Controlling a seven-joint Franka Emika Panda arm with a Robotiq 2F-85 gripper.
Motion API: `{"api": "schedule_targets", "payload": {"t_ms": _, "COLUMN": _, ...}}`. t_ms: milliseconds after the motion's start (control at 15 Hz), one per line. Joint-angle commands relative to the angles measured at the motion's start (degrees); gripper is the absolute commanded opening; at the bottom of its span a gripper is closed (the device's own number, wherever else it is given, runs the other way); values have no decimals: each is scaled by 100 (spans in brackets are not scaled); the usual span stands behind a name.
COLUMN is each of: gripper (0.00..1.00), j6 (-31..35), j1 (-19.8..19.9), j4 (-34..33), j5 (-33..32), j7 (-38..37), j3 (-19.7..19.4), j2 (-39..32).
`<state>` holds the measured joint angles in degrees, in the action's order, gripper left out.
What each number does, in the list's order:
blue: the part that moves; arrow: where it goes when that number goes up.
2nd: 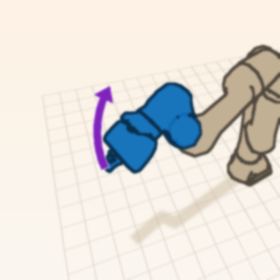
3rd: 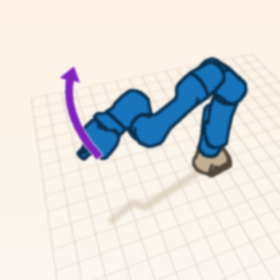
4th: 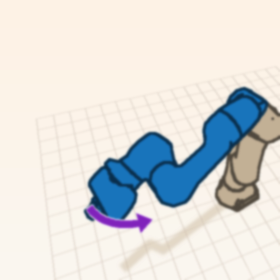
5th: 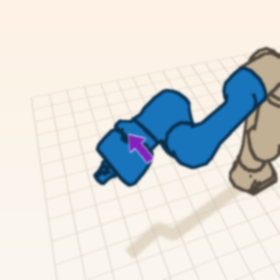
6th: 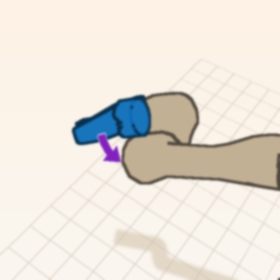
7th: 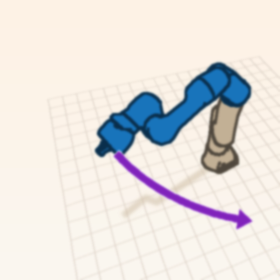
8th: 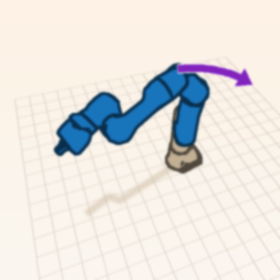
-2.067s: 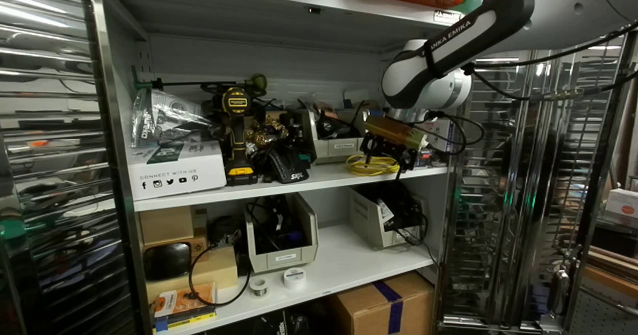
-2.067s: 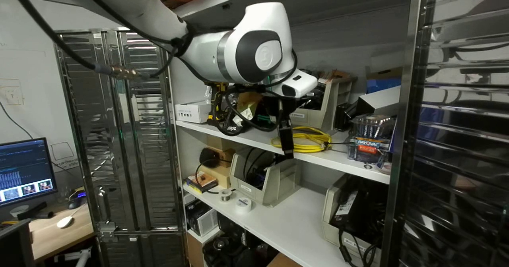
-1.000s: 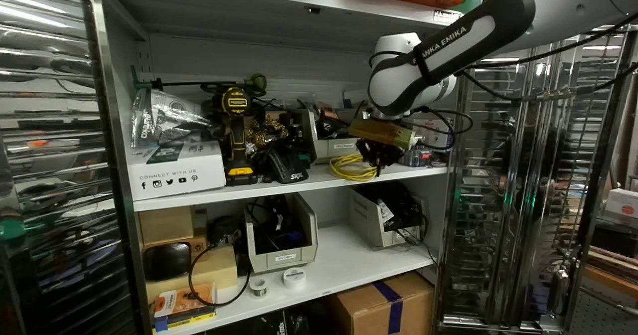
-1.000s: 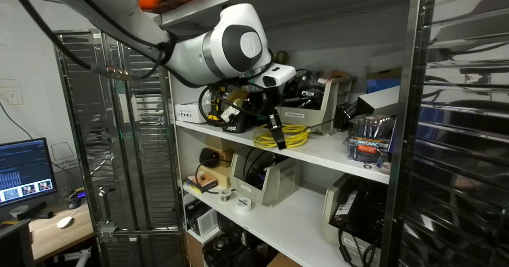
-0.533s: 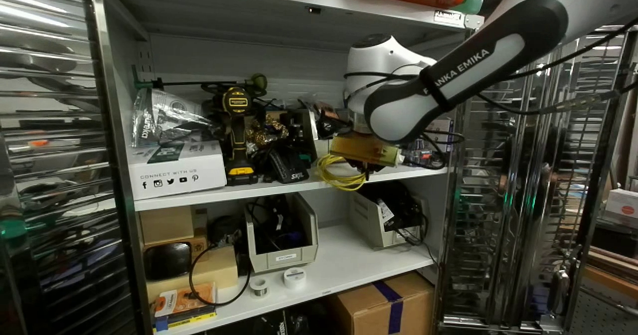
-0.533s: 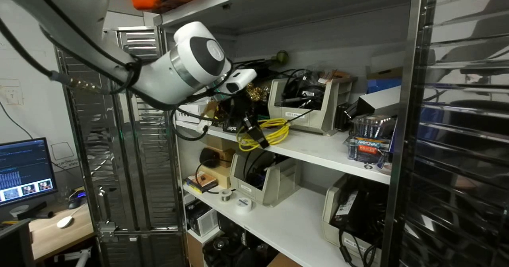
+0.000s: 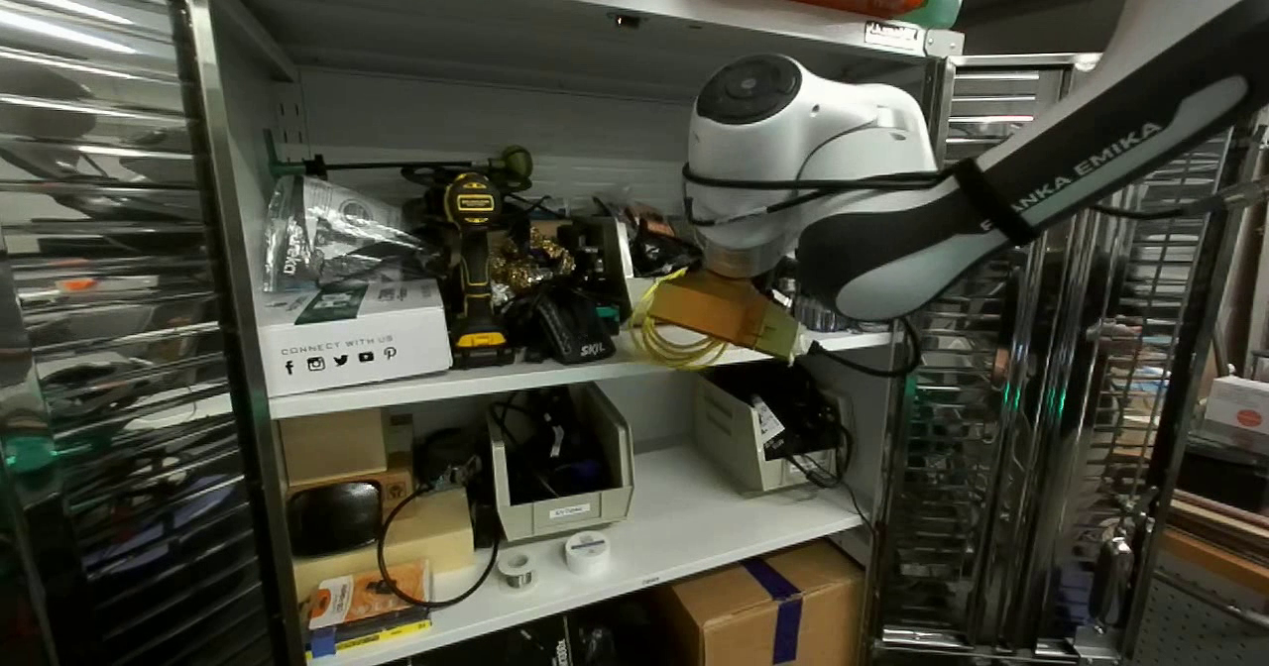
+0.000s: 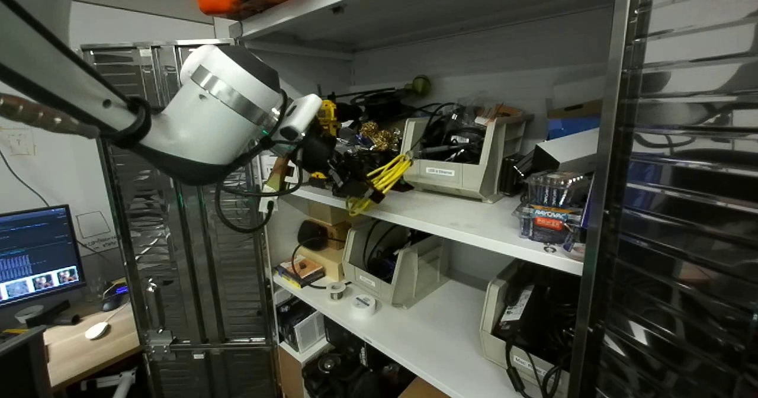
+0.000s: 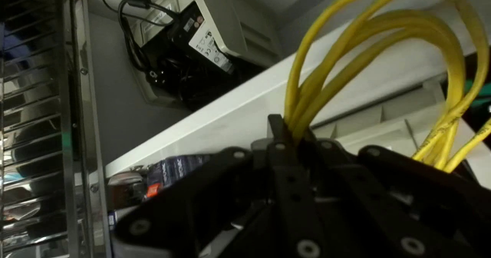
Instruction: Pick up the yellow cable and put it in the tool box
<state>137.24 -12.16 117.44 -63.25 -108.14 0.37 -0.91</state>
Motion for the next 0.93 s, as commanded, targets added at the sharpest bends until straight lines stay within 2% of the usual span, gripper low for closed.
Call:
{"api": "schedule_targets", "payload": {"t_ms": 0, "gripper": 6, "j6": -146, "j1": 331, "j4": -71, "j5": -407, "j7": -644, "j3": 167, "j2": 419}}
{"api": "schedule_targets", "payload": {"t_ms": 333, "gripper": 6, "j6": -386, "j1": 612, "j4": -978, "j5": -612, "j7": -776, "j3": 229, "j2": 205}}
{"api": "schedule_targets", "payload": {"t_ms": 867, "gripper": 5, "j6": -708, "j1": 619, "j4": -3411, "j5": -351, "j7": -253, "j3": 120, "j2": -1443}}
